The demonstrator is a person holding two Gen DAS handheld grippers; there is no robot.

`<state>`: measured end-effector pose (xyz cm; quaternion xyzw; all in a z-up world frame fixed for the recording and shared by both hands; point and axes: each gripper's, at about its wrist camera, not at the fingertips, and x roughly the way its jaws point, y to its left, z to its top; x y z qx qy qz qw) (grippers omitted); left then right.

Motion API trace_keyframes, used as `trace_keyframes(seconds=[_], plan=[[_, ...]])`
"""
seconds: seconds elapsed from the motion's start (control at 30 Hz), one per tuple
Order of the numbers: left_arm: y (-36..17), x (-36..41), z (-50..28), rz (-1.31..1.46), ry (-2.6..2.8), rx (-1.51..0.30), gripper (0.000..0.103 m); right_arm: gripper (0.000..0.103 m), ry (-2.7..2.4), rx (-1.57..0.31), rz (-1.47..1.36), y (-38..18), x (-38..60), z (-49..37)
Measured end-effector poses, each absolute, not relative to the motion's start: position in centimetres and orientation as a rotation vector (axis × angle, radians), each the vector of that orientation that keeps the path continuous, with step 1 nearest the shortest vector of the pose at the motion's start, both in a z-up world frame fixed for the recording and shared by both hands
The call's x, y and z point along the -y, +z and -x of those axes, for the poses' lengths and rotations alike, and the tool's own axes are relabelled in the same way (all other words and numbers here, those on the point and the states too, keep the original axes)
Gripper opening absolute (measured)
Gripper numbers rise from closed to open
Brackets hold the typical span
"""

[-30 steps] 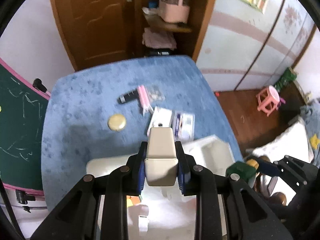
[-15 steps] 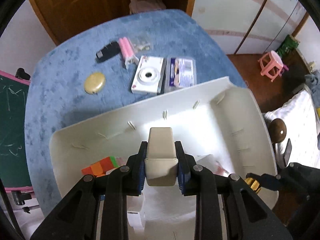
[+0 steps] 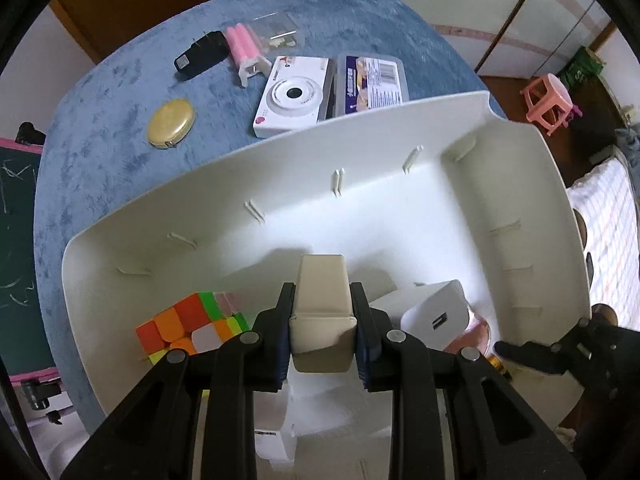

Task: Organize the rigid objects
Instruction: 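Carry the beige block and green bottle into the tray and open both grippers, then move both grippers back over the remaining items on the table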

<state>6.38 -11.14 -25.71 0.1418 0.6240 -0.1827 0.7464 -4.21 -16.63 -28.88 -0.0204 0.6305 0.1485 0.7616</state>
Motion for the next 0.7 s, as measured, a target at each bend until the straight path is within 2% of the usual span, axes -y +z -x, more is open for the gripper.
trace_keyframes(seconds=[0.1,0.23,0.7], plan=[[-25.7,11.0,-6.4,-0.313,-0.386,-1.382,0.044,0.058,0.325,-1.355,0.045,-28.5,16.6,4.3],[-24.9,10.3,-6.5,-0.297,-0.366,-1.366,0.064,0.058,0.335,-1.345,0.046,-28.0,16.7,4.0],[-20.6,9.1,-6.5,-0.299,-0.371,-1.289,0.067,0.058,0.370,-1.272,0.009,-24.9,17.5,3.3]])
